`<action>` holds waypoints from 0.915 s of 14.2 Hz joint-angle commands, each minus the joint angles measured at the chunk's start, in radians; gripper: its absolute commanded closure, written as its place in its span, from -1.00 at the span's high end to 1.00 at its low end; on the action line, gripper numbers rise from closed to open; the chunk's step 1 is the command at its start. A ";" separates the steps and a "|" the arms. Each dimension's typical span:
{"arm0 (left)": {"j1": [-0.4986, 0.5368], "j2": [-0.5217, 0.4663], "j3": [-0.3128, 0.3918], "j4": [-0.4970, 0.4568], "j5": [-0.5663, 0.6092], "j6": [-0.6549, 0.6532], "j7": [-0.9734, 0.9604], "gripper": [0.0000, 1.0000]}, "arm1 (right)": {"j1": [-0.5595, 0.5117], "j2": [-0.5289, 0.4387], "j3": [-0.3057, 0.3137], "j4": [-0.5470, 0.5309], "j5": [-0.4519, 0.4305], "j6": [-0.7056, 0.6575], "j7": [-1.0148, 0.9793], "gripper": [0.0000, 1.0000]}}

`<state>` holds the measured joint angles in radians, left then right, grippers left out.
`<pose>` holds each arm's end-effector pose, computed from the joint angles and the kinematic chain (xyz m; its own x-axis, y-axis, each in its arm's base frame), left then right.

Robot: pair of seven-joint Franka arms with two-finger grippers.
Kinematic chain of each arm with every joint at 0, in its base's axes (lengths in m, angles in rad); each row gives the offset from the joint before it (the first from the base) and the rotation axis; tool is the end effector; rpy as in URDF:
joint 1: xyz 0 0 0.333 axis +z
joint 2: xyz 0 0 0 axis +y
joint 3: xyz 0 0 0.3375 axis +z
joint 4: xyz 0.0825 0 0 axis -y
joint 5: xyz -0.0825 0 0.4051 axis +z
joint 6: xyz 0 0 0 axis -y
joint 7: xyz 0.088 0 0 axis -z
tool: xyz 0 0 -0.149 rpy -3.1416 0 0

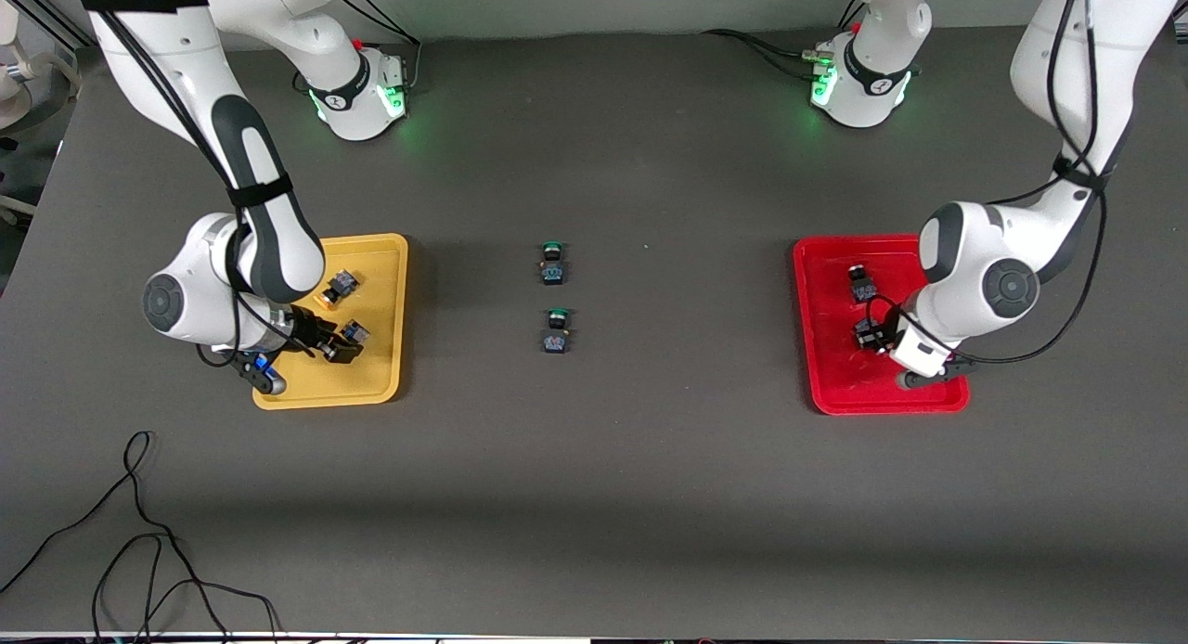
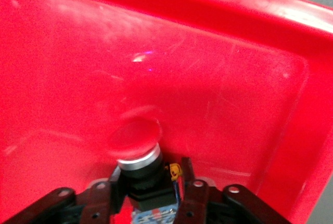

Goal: Place red and yellow buttons in trays

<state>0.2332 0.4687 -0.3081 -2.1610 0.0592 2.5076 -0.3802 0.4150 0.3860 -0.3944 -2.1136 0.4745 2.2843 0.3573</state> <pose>0.5678 -0.0506 0.1381 0.9541 0.2703 -0.1288 0.2800 -0.9579 0.0638 0.5742 0.0318 0.1922 0.7706 -0.5953 -0.2276 -0.6236 -0.7779 -0.0770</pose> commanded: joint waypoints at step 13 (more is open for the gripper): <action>-0.091 -0.461 0.001 0.303 0.034 -0.734 0.029 0.99 | -0.304 -0.496 0.310 0.388 -0.364 -0.649 -0.195 1.00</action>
<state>0.1741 0.0227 -0.3273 -1.9424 0.0767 1.8817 -0.3700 0.2020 -0.0590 -0.1811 -1.7040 0.1440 1.6579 0.2153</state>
